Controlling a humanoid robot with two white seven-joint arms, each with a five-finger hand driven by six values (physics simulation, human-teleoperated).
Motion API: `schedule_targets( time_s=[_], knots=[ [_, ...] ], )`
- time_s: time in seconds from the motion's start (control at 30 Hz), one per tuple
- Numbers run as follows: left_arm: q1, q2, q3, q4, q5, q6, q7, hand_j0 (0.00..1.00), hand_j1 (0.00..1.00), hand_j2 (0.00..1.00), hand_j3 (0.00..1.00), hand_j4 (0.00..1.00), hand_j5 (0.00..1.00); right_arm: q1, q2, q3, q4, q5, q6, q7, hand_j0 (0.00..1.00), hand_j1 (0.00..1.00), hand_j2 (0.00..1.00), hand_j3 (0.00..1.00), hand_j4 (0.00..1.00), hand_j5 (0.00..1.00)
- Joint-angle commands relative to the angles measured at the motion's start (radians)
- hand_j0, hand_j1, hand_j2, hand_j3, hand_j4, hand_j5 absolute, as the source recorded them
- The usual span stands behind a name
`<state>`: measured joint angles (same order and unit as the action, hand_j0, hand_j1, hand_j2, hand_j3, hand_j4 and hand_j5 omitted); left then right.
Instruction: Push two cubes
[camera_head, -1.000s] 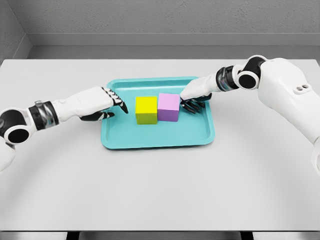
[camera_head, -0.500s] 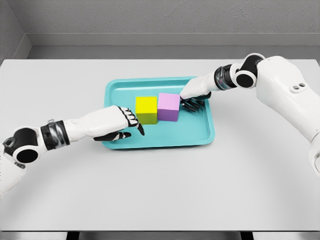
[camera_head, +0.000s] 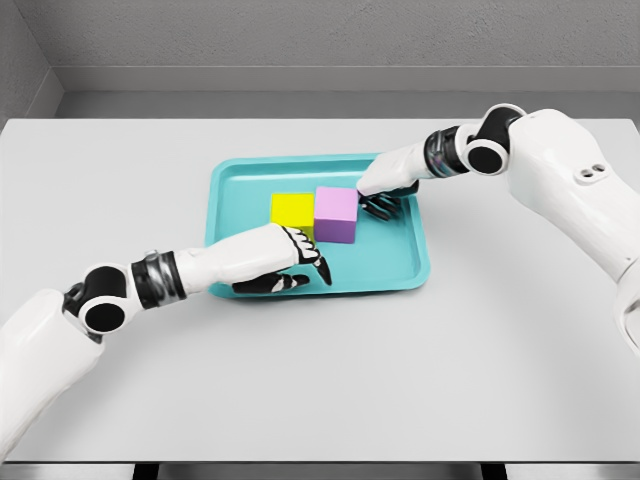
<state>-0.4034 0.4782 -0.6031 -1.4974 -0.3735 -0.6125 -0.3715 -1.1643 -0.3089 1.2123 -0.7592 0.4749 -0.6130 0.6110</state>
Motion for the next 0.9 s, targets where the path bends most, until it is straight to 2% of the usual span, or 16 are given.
schedule_targets(
  time_s=[0.0,0.07,0.17,0.7,0.87],
  knots=[
    [0.0,-0.015,0.0,0.023,0.016,0.002,0.0,0.54,0.54,0.54,0.54,0.54,0.54,0.0,0.004,-0.002,0.0,-0.002,0.002,0.0,0.12,0.12,0.12,0.12,0.12,0.12],
    [-0.011,-0.029,-0.001,0.08,0.025,0.002,0.0,0.54,0.54,0.54,0.54,0.54,0.54,0.0,0.004,-0.002,0.0,-0.004,0.002,0.0,0.12,0.12,0.12,0.12,0.12,0.12],
    [-0.017,-0.047,-0.001,0.123,0.022,0.002,0.0,0.55,0.55,0.55,0.55,0.55,0.55,-0.006,0.013,-0.002,0.0,-0.004,0.002,0.0,0.12,0.12,0.12,0.12,0.12,0.12],
    [-0.017,-0.05,-0.001,0.131,0.022,0.002,-0.001,0.54,0.54,0.54,0.54,0.54,0.54,-0.008,0.007,-0.002,0.023,-0.002,0.002,0.0,0.13,0.13,0.13,0.13,0.13,0.13],
    [-0.017,-0.056,-0.001,0.152,0.022,0.002,-0.001,0.54,0.54,0.54,0.54,0.54,0.54,-0.028,0.002,-0.002,0.02,-0.004,0.002,0.0,0.13,0.13,0.13,0.13,0.13,0.13]
  ],
)
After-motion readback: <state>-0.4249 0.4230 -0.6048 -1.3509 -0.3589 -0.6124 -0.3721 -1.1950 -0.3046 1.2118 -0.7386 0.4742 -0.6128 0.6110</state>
